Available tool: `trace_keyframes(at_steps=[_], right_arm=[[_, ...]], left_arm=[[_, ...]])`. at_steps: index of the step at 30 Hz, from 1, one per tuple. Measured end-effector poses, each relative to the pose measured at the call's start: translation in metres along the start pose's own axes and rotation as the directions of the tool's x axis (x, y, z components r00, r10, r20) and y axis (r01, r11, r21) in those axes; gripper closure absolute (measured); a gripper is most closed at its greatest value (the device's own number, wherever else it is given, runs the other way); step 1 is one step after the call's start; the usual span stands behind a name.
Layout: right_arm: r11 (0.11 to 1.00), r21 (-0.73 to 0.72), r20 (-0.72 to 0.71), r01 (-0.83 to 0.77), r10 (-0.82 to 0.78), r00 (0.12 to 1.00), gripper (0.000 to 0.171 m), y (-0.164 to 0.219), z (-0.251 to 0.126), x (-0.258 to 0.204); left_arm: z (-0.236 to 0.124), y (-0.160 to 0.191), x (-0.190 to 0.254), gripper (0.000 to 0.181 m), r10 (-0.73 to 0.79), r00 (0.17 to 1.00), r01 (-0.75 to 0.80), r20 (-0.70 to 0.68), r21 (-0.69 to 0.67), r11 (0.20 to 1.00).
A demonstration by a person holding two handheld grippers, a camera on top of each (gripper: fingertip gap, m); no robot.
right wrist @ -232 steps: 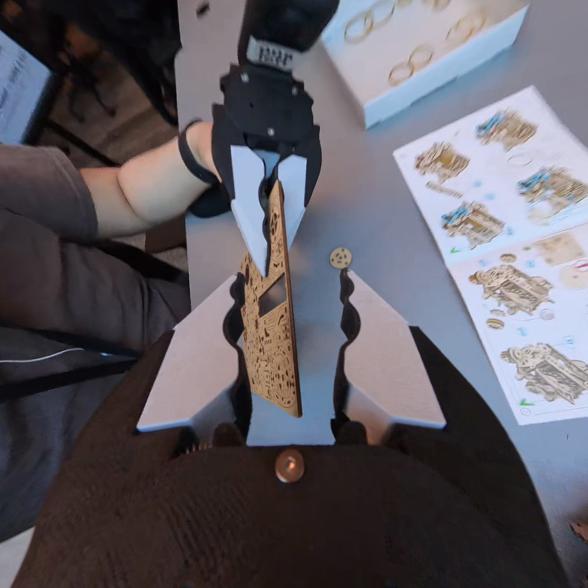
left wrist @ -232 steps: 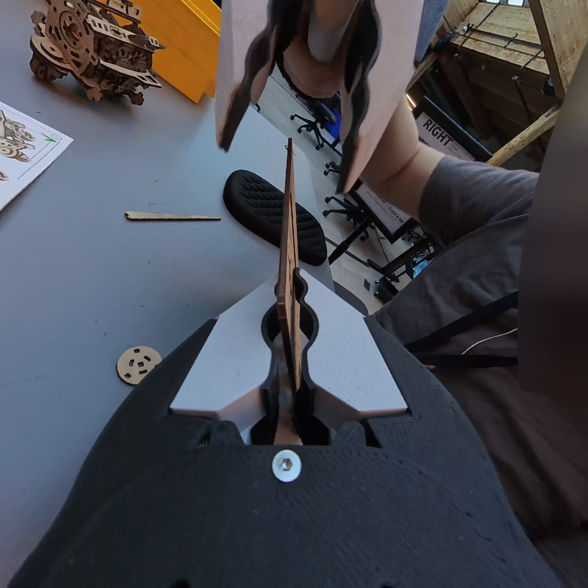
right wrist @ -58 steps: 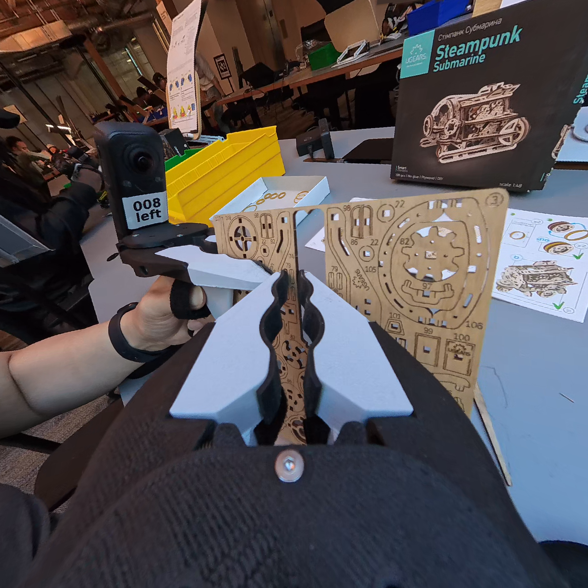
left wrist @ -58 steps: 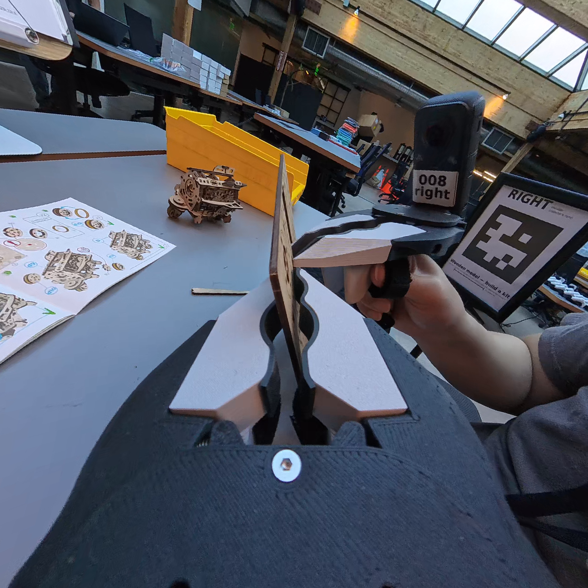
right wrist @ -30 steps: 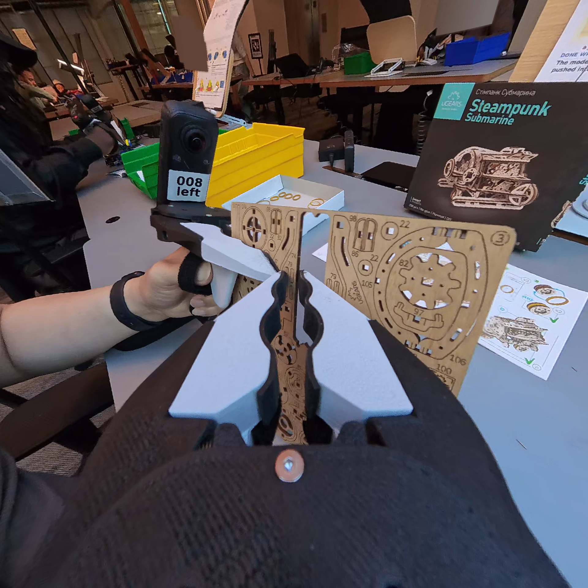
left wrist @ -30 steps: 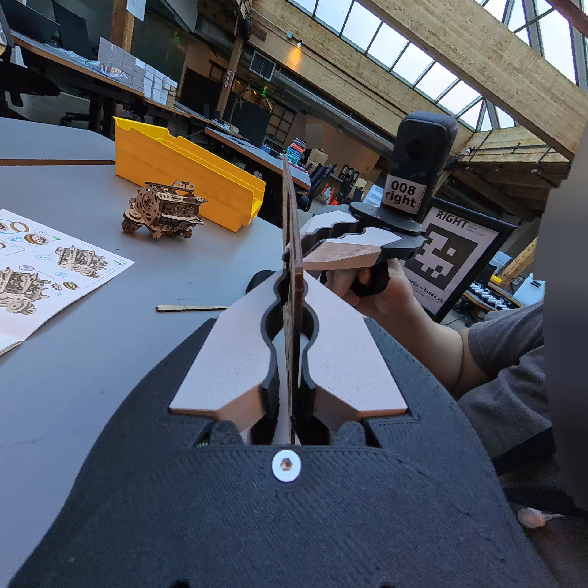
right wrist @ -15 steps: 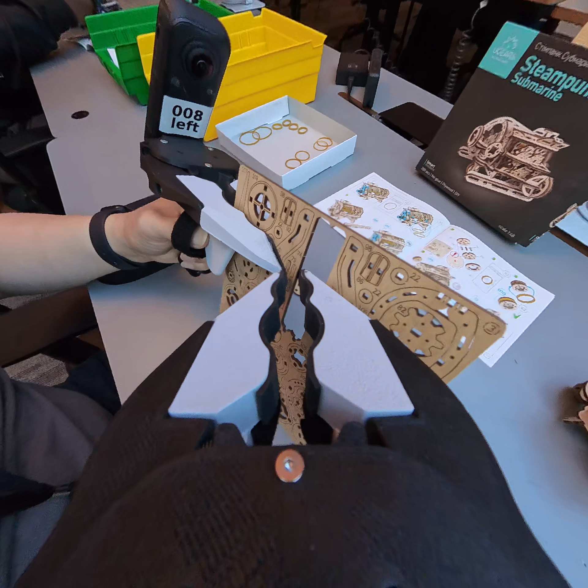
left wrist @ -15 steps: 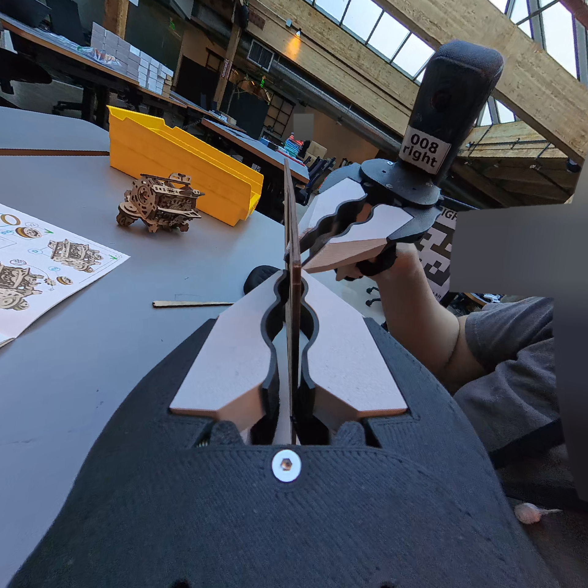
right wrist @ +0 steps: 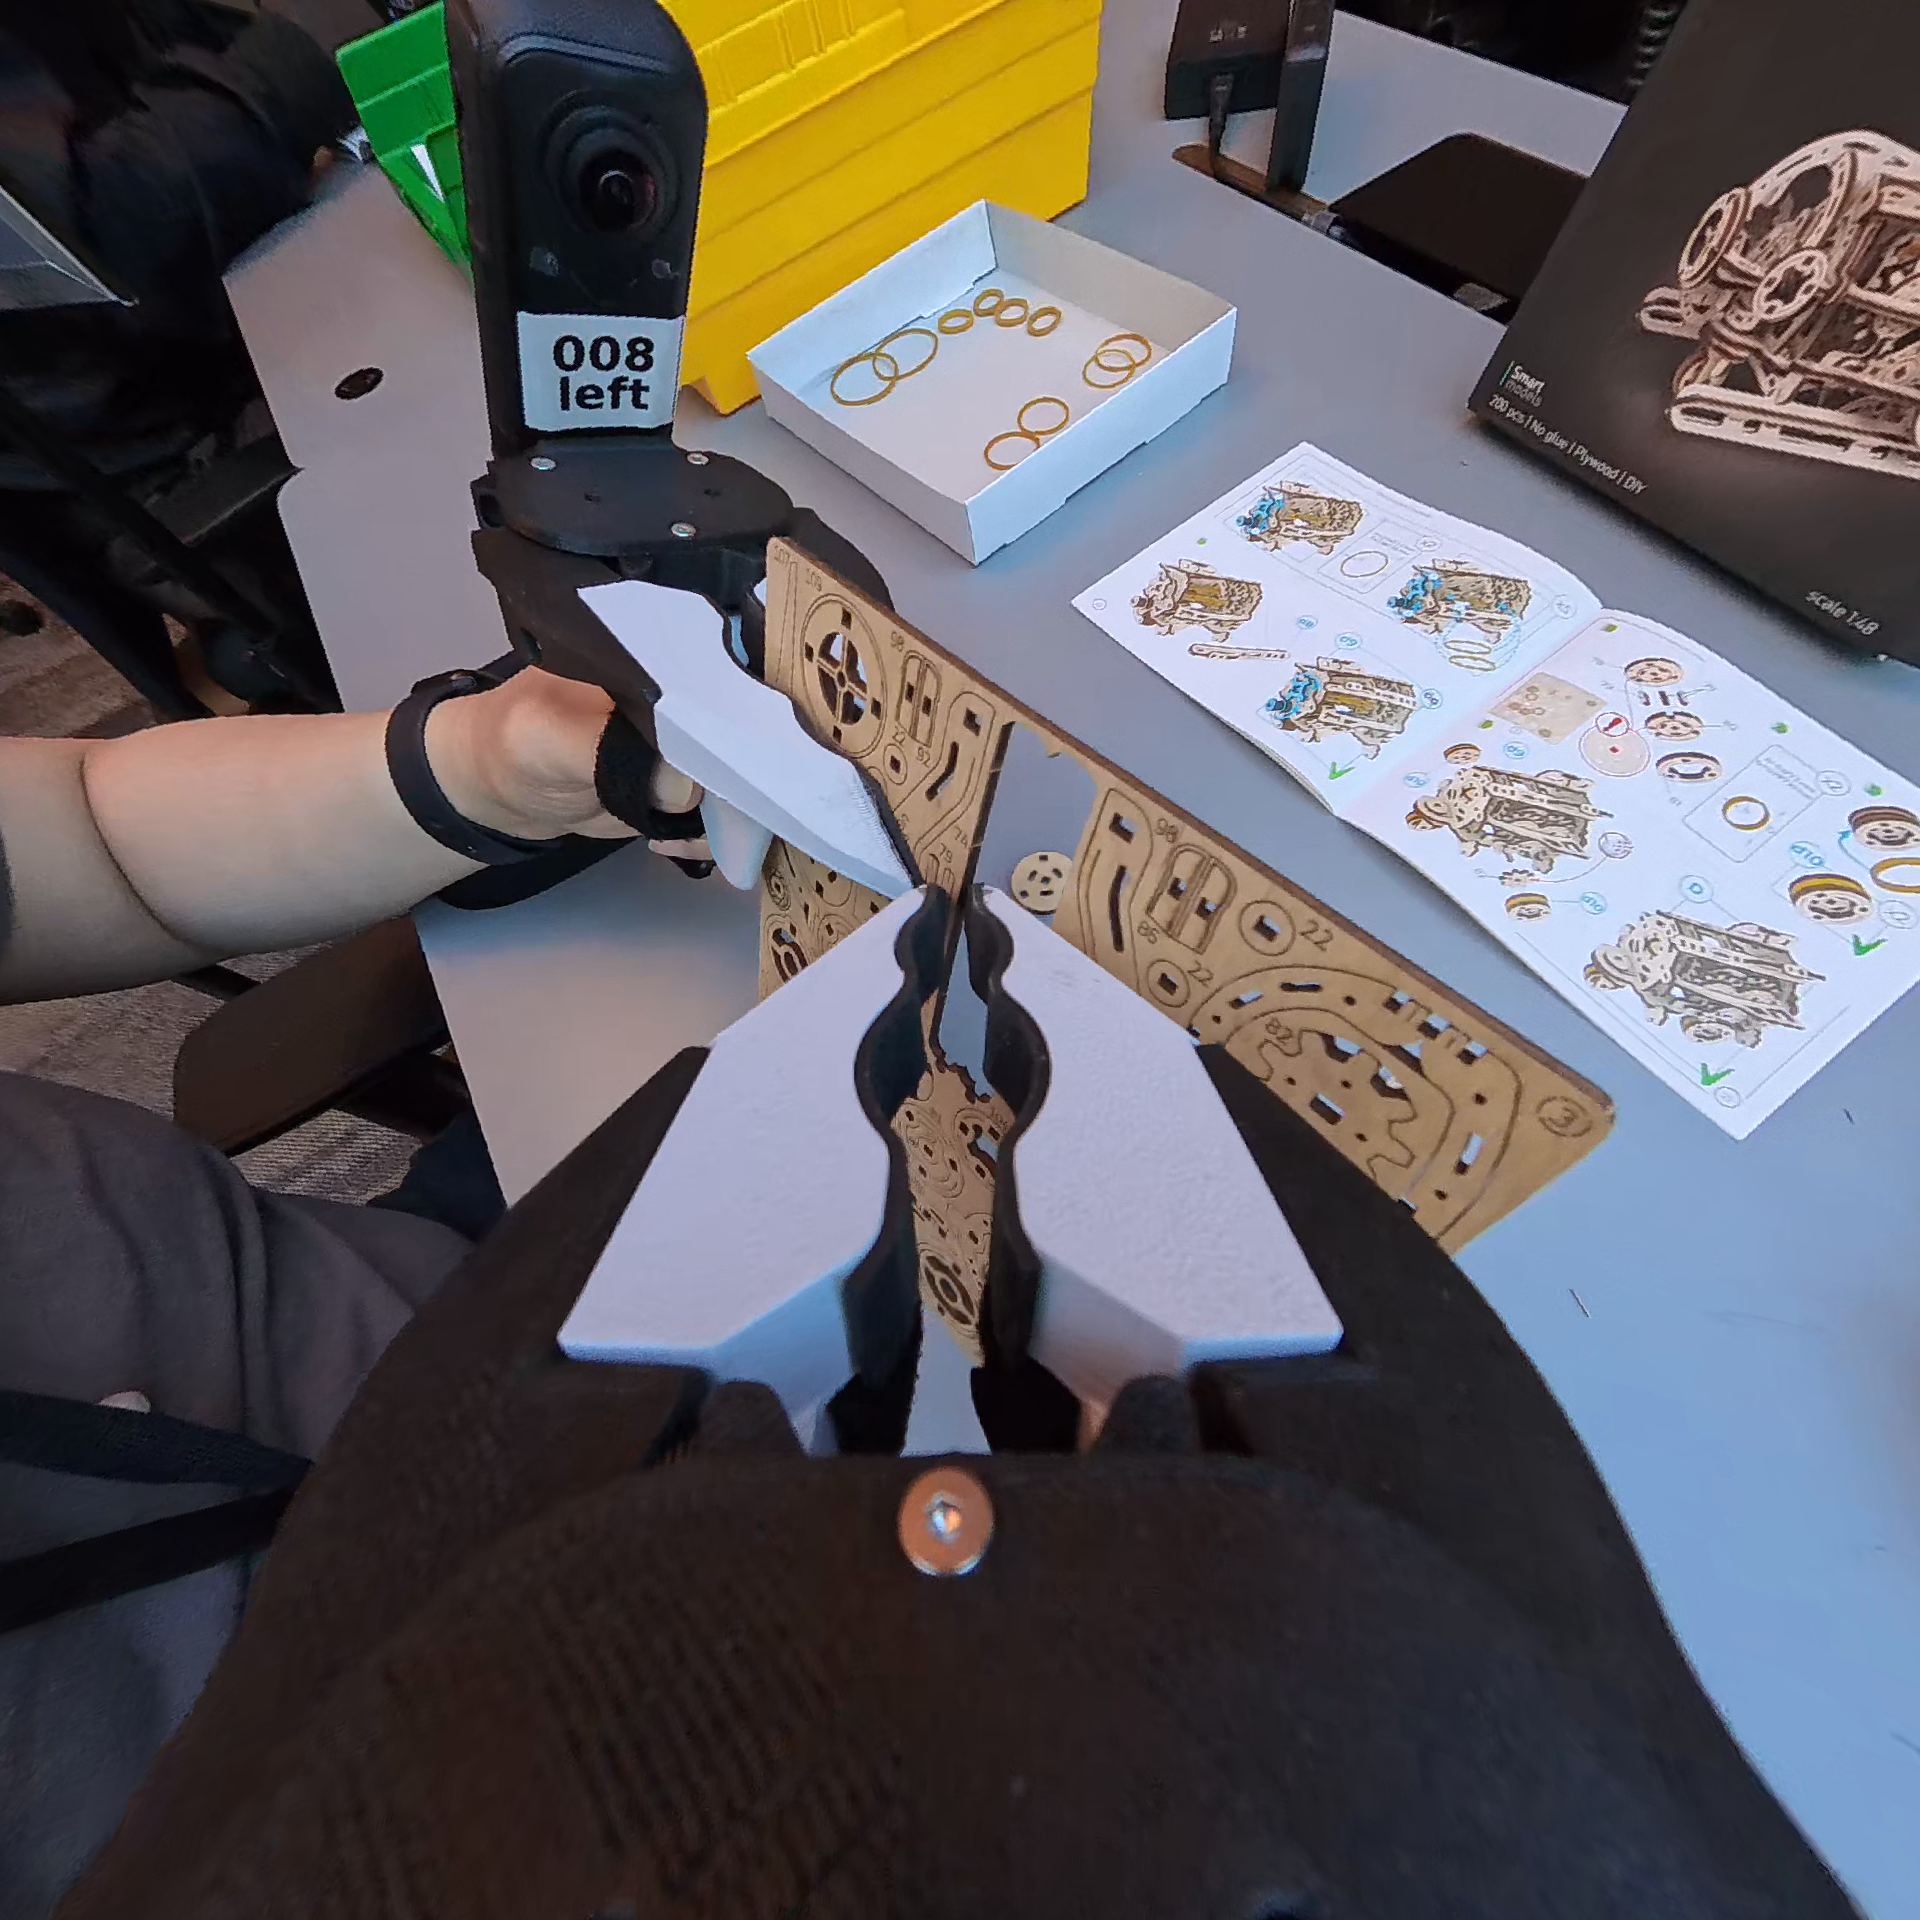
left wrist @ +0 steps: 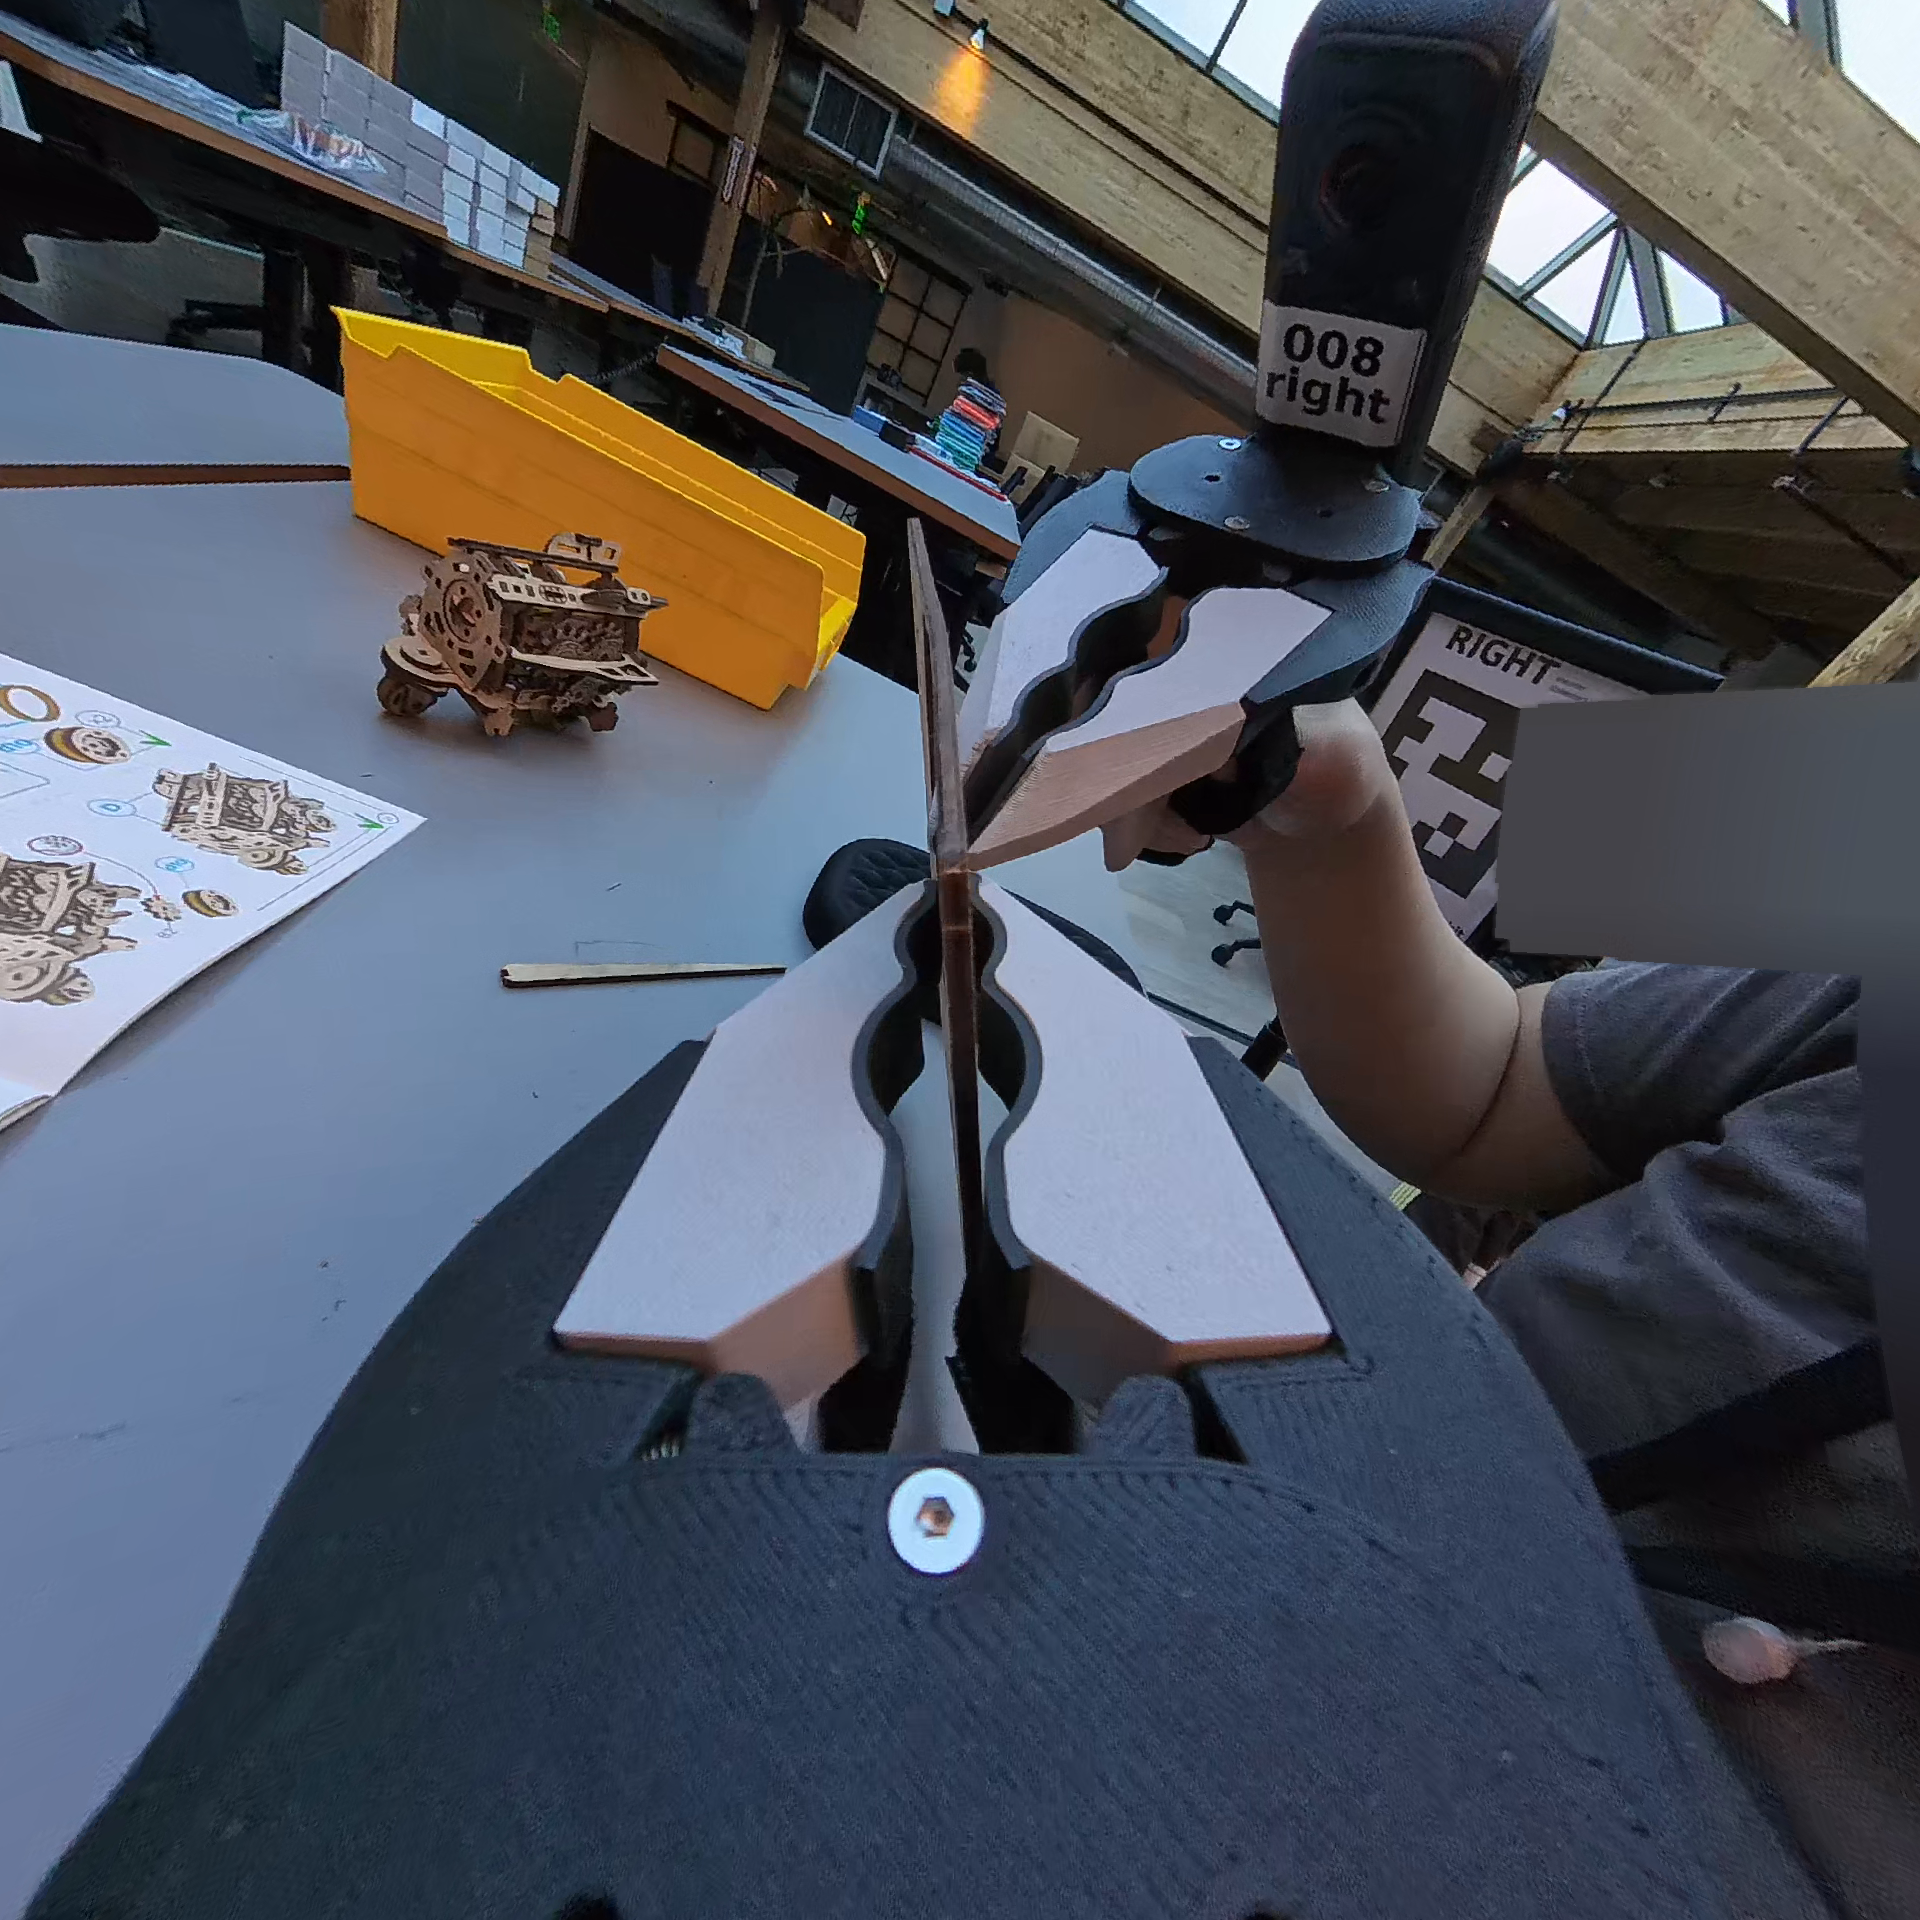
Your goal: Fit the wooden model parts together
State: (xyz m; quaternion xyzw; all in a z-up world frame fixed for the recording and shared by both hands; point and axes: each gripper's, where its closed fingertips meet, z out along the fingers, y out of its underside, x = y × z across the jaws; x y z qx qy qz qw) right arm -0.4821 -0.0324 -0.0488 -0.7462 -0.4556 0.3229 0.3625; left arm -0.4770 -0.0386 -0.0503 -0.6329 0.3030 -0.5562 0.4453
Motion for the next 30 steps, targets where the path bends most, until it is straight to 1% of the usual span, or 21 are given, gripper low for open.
trace_keyframes(at_steps=[5, 14, 18, 22, 24, 30], right_arm=[[0.999, -0.002, 0.002, -0.033, 0.033, 0.999, 0.170, 0.001, 0.001, 0.001], [0.999, -0.028, 0.000, -0.017, 0.017, 1.000, 0.170, 0.004, 0.000, 0.001], [1.000, 0.015, -0.009, -0.016, 0.017, 1.000, 0.171, -0.001, -0.001, 0.000], [0.999, 0.048, -0.029, -0.012, 0.013, 0.999, 0.171, -0.004, -0.002, -0.001], [0.998, 0.067, -0.028, -0.023, 0.025, 0.999, 0.171, -0.007, -0.003, -0.001], [0.996, 0.087, -0.091, 0.014, -0.006, 0.996, 0.170, -0.007, 0.001, 0.003]], left_arm=[[0.001, 0.001, -0.001, 0.181, -0.007, 1.000, 0.007, 0.004, -0.001, 1.000], [0.003, 0.004, 0.000, 0.180, -0.050, 0.999, 0.050, -0.005, -0.006, 0.999], [0.001, -0.001, 0.003, 0.180, -0.108, 0.994, 0.109, -0.029, 0.032, 0.994], [-0.001, -0.004, 0.004, 0.180, -0.056, 0.998, 0.055, 0.009, 0.046, 0.997], [-0.001, -0.006, 0.005, 0.180, -0.074, 0.997, 0.074, -0.006, 0.062, 0.995], [-0.002, -0.006, 0.000, 0.180, -0.067, 0.997, 0.065, 0.031, 0.065, 0.996]])
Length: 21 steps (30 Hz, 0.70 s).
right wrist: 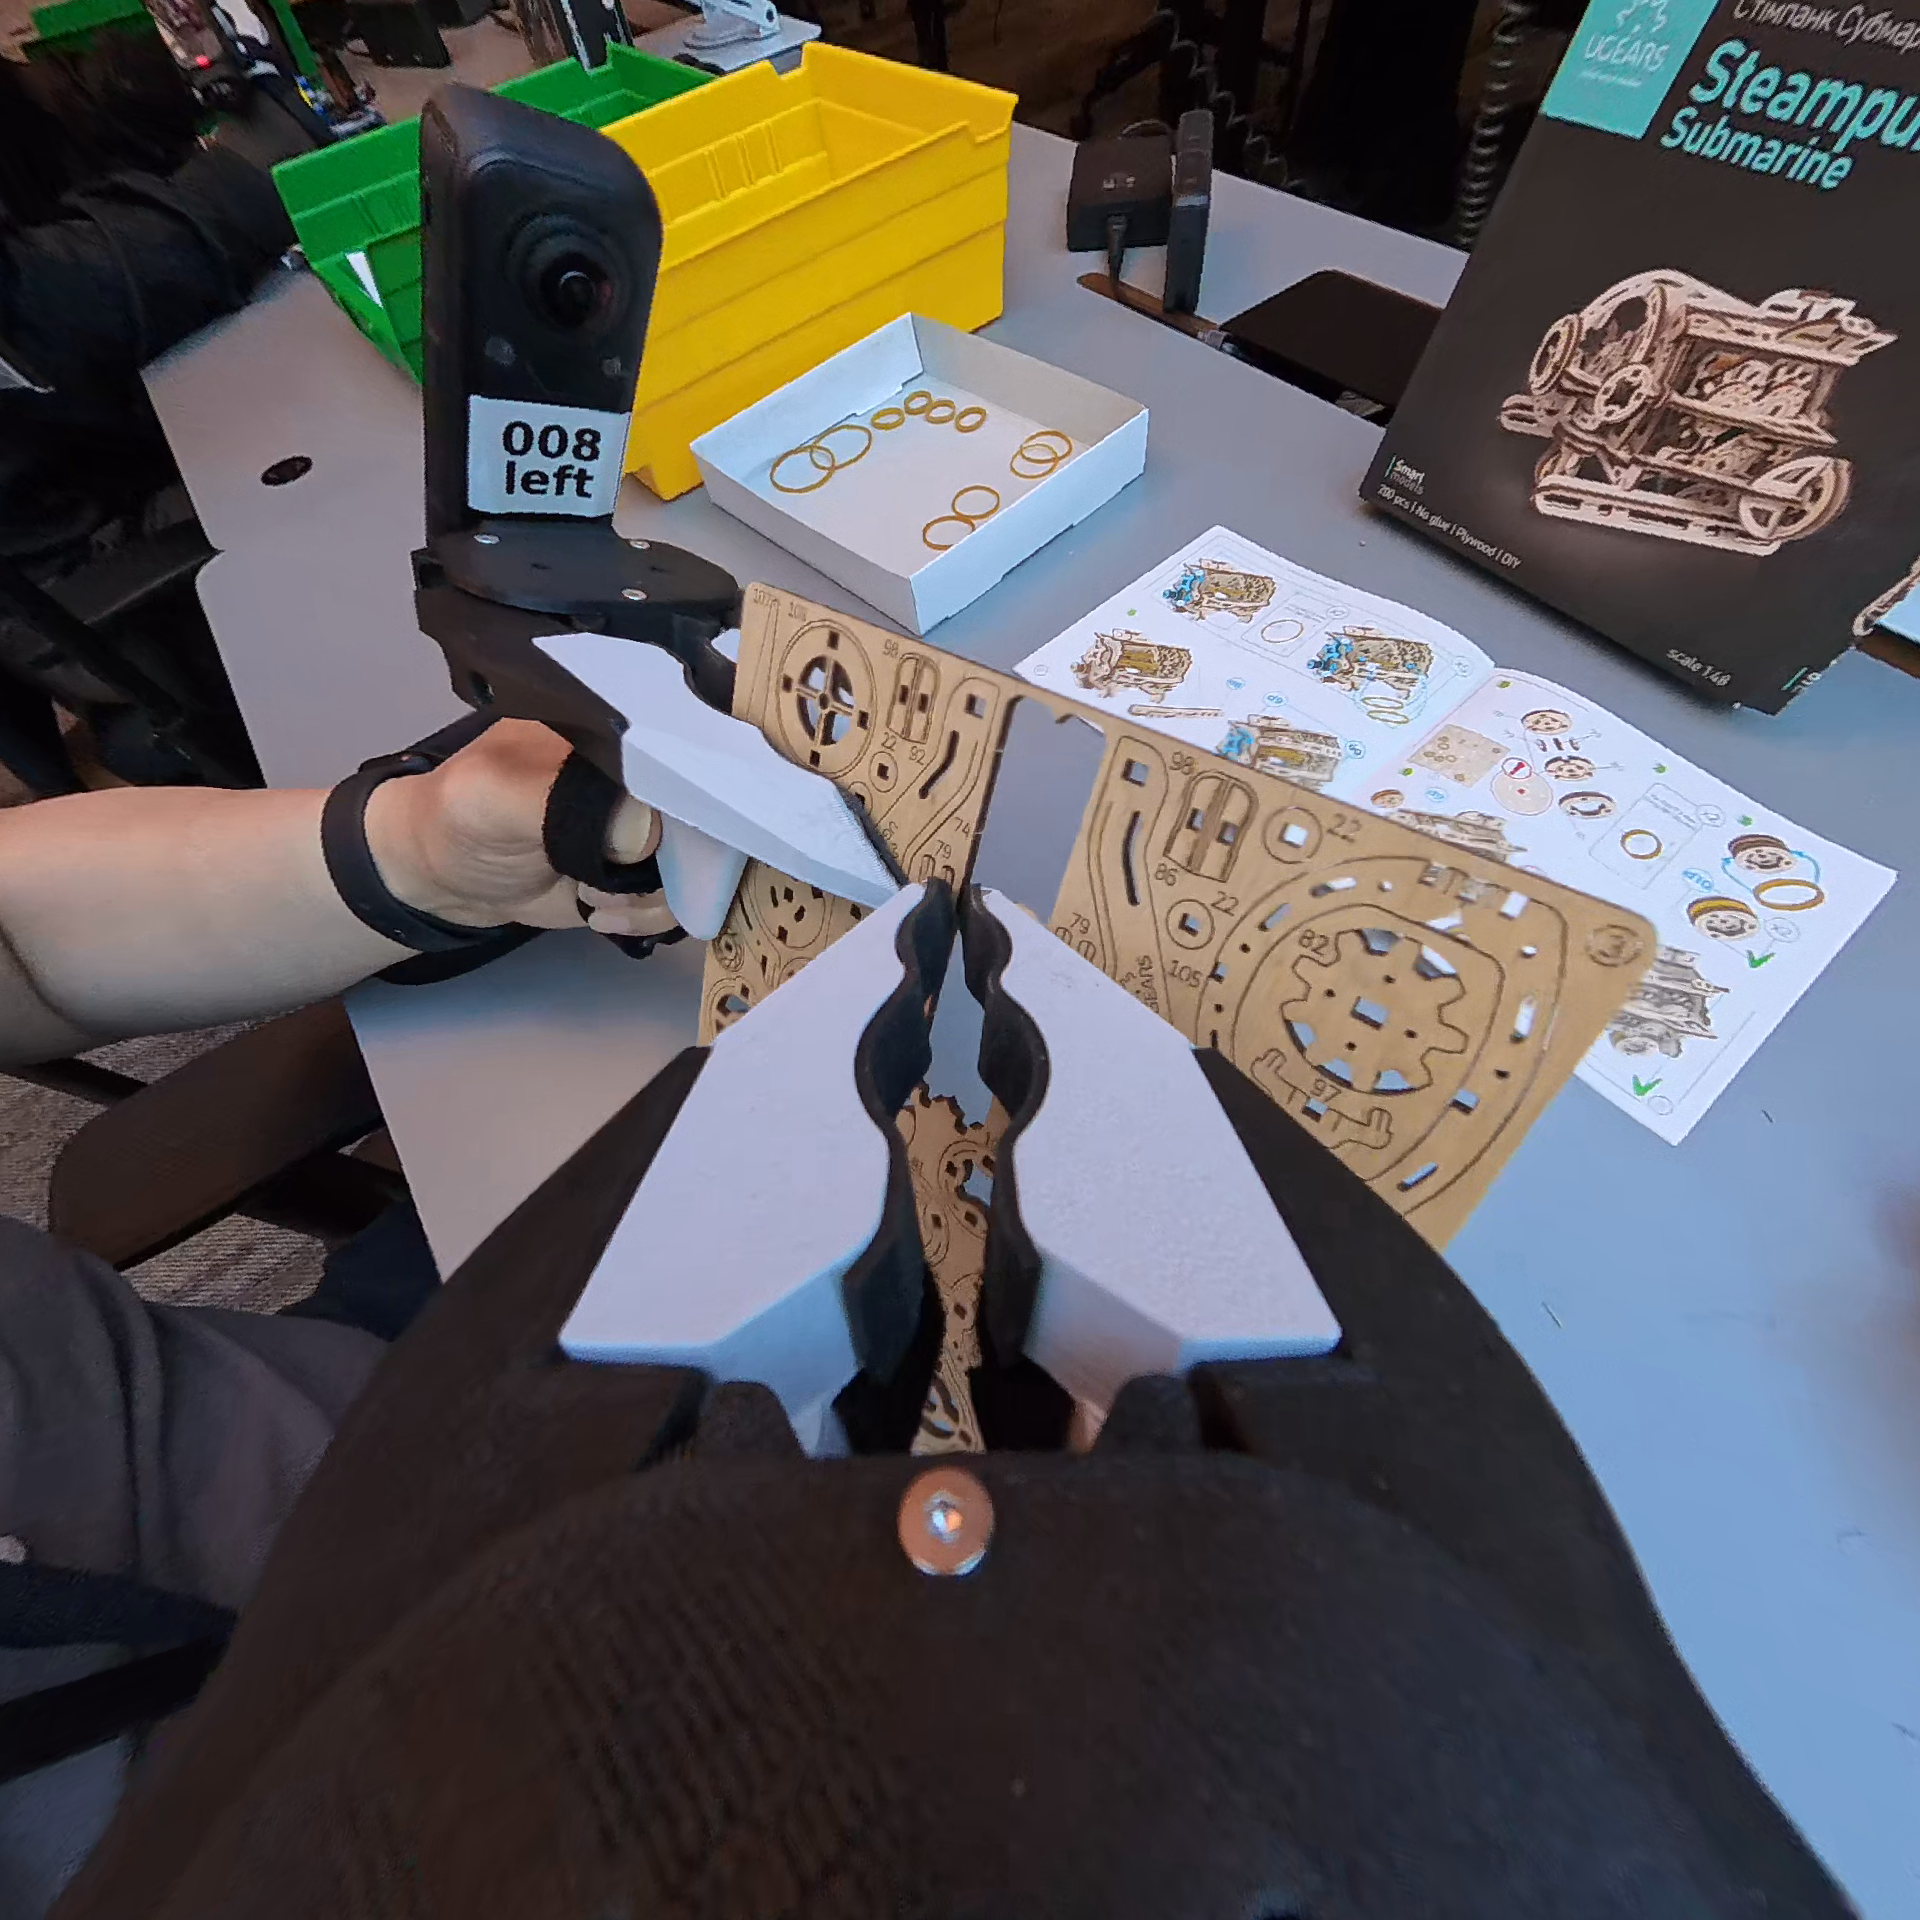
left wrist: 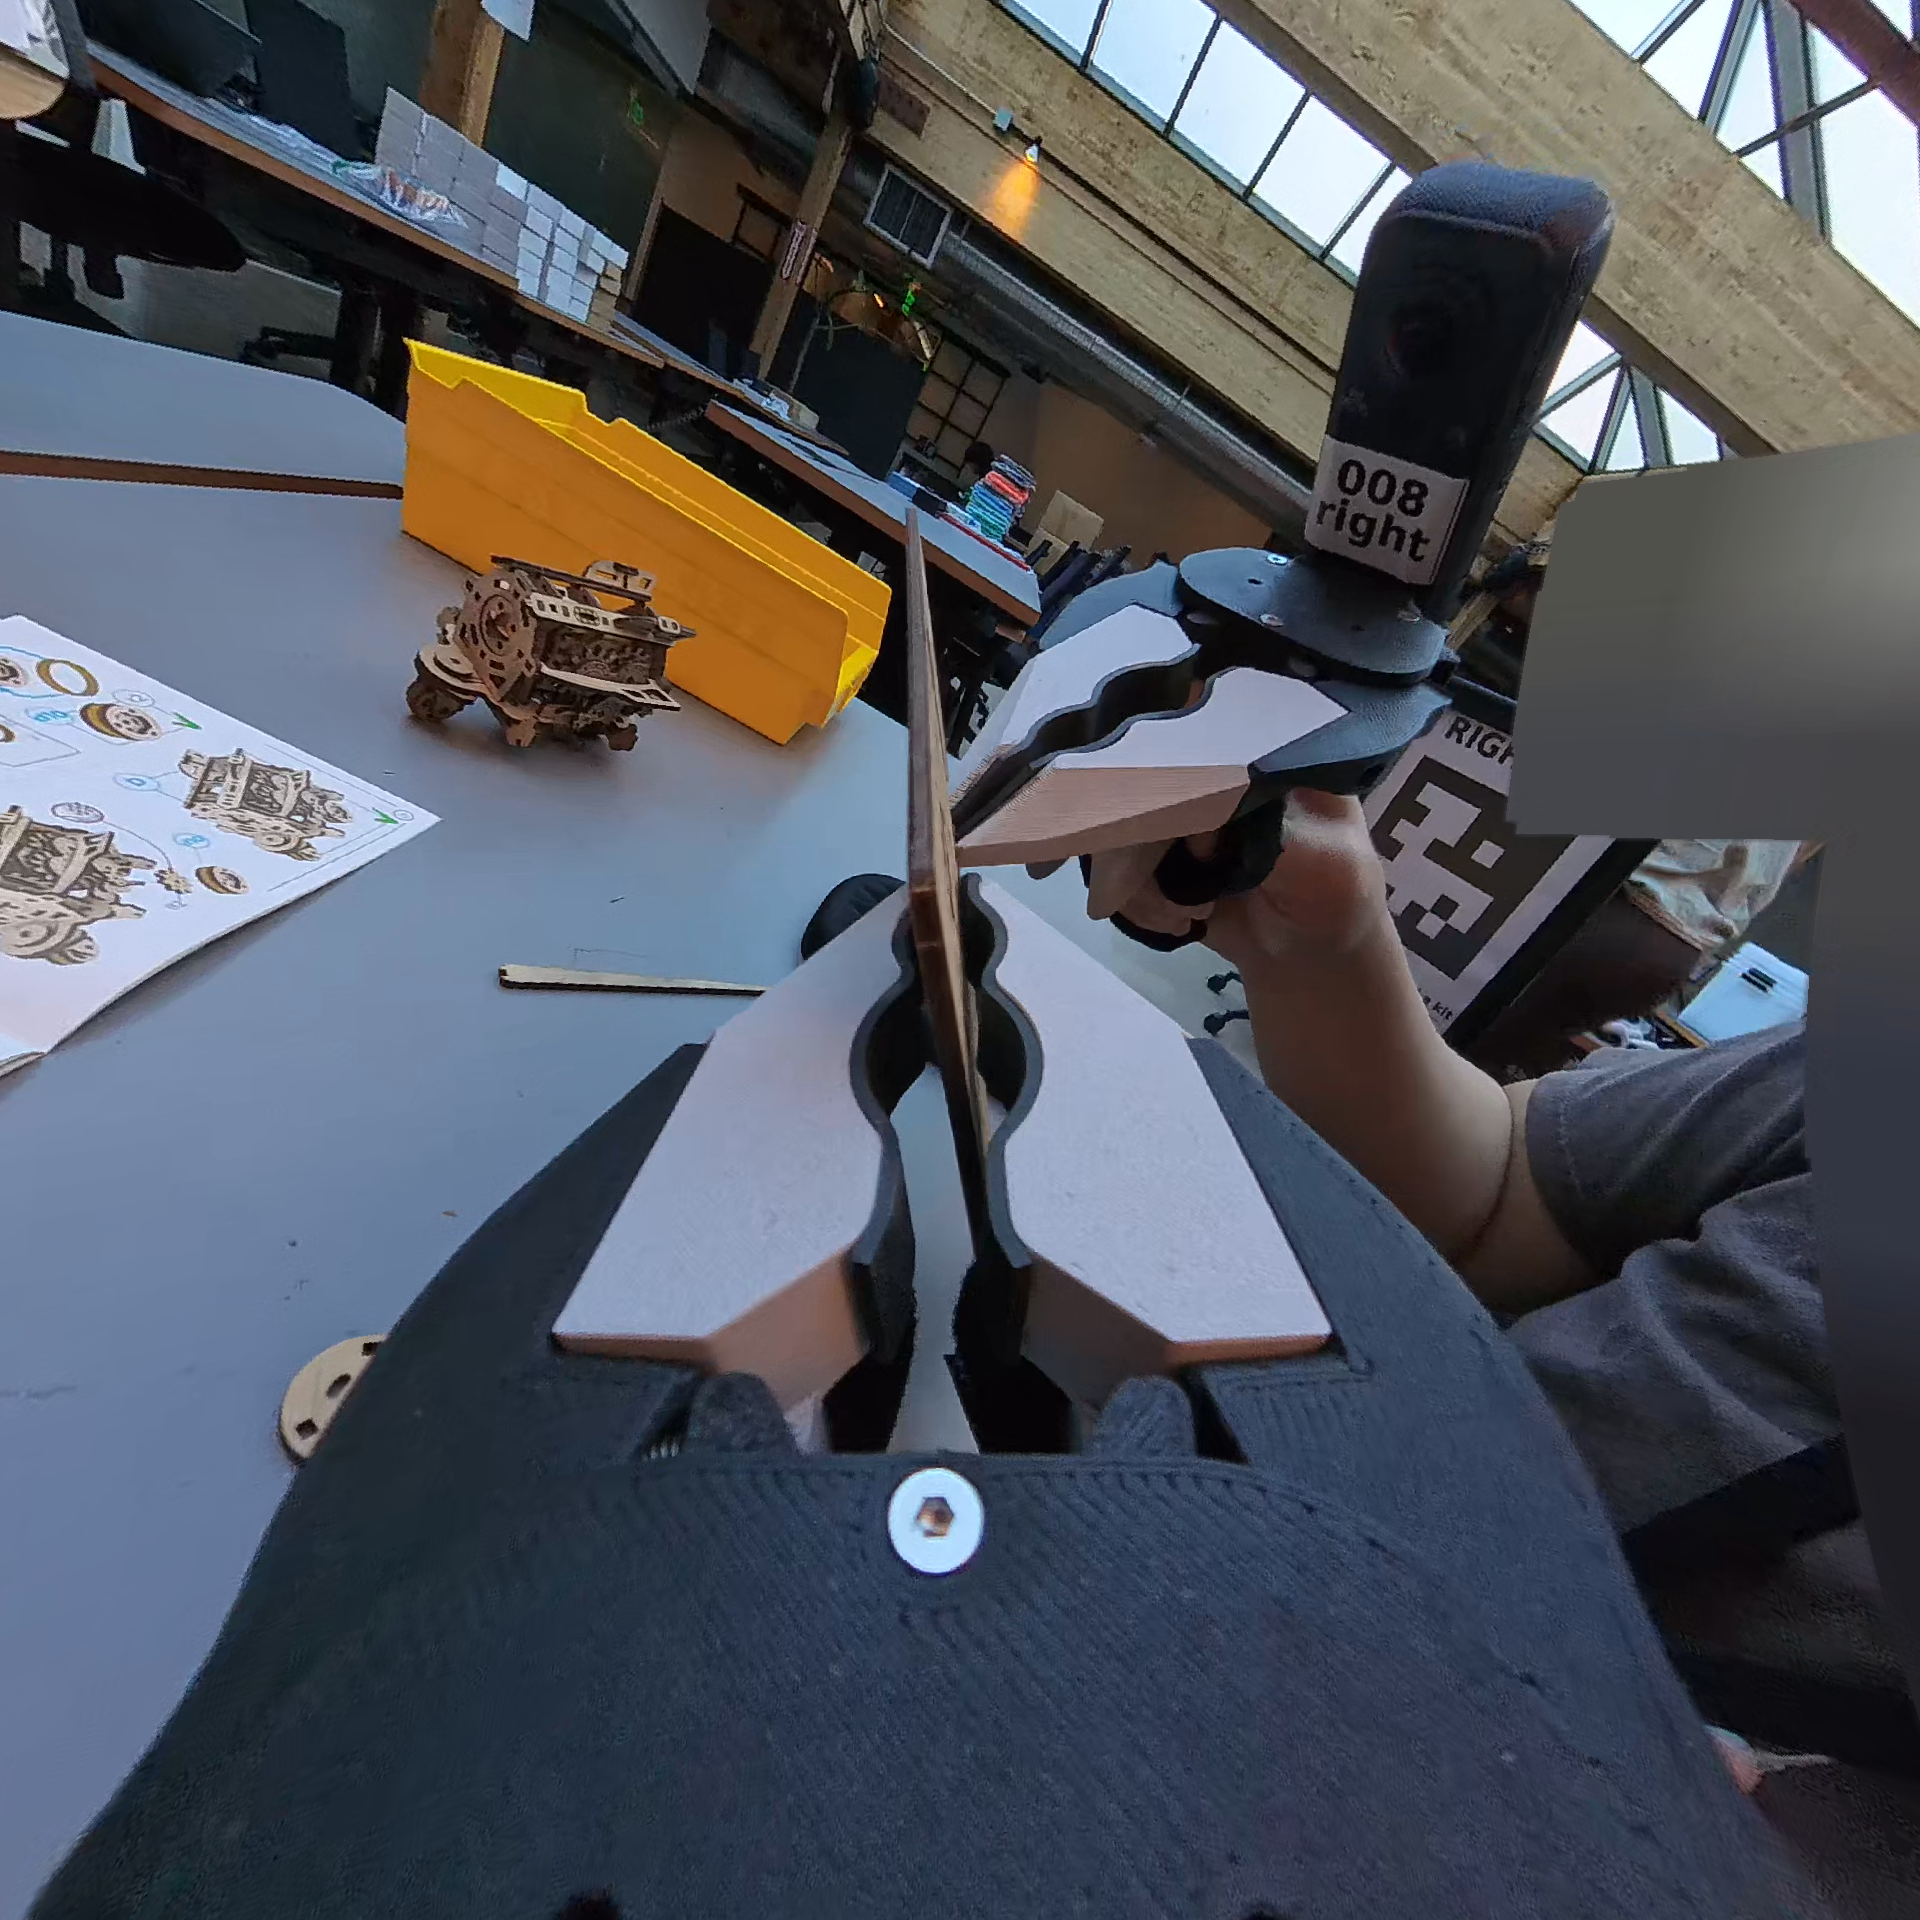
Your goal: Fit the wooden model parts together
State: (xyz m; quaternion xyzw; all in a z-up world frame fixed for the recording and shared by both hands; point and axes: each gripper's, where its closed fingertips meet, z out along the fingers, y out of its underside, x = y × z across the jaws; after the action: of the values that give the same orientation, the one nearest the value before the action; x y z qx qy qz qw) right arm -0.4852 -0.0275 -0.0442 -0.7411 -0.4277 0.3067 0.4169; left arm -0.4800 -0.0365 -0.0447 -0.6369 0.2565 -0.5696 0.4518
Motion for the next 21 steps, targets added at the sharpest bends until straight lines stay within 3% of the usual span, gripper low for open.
trace_keyframes(at_steps=[2, 5, 21], right_arm=[[0.998, 0.049, 0.027, 0.037, -0.038, 0.999, 0.170, -0.004, -0.001, -0.003], [0.997, 0.055, 0.101, -0.044, 0.038, 0.994, 0.170, -0.006, -0.005, -0.006], [0.993, 0.064, 0.073, -0.103, 0.098, 0.992, 0.171, -0.011, -0.007, -0.007]], left_arm=[[-0.002, -0.003, 0.002, 0.181, -0.010, 0.999, 0.011, -0.035, 0.011, 1.000], [-0.002, -0.004, 0.005, 0.181, -0.035, 0.996, 0.037, -0.086, 0.023, 0.999], [-0.002, -0.007, 0.010, 0.180, 0.035, 0.999, -0.032, -0.035, 0.063, 0.998]])
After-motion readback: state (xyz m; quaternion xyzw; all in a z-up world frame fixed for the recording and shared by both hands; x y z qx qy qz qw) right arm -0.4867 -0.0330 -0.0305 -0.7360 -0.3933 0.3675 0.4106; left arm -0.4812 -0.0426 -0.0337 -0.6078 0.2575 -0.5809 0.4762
